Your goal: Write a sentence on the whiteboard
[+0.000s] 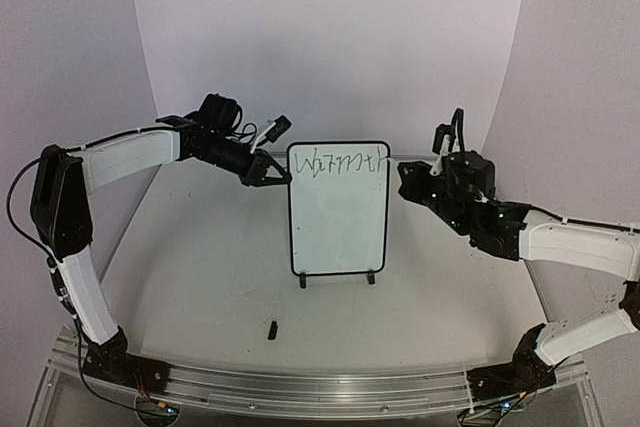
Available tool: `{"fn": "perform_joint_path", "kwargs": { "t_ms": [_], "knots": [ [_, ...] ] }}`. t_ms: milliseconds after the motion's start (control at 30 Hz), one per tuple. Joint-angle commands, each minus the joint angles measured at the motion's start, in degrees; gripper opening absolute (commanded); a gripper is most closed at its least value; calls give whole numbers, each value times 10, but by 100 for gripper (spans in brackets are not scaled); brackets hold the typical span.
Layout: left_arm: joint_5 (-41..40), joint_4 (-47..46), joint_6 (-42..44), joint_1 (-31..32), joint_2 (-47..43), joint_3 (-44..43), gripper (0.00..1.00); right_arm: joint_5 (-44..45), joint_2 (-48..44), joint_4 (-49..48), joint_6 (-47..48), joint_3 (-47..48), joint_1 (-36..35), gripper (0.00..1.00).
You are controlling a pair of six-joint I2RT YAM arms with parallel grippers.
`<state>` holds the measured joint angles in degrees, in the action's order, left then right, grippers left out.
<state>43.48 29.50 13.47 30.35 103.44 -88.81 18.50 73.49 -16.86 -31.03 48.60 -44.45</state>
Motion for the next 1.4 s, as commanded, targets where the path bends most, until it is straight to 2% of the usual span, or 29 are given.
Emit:
{"fn": "perform_joint_path", "kwargs": {
  "t_ms": [0, 400, 800, 967, 1200, 1367],
  "knots": [
    [-24, 24, 30, 8, -11, 1, 0, 1, 2, 28, -7, 6, 1, 0],
    [-23, 24, 30, 9, -12, 1, 0, -19, -9, 42, -47, -39, 1, 0],
    [-28, 25, 31, 9, -11, 3, 0, -21, -34, 45, -33, -34, 1, 0],
    [-28, 26, 31, 9, -11, 6, 0, -71, -73, 47, -19, -41, 1, 0],
    [-26, 30, 31, 9, -12, 8, 0, -186, -134, 73, 41, -40, 1, 0],
    [-26, 31, 32, 9, -13, 11, 0, -258, -121, 73, 61, -34, -2, 0]
  ]
}}
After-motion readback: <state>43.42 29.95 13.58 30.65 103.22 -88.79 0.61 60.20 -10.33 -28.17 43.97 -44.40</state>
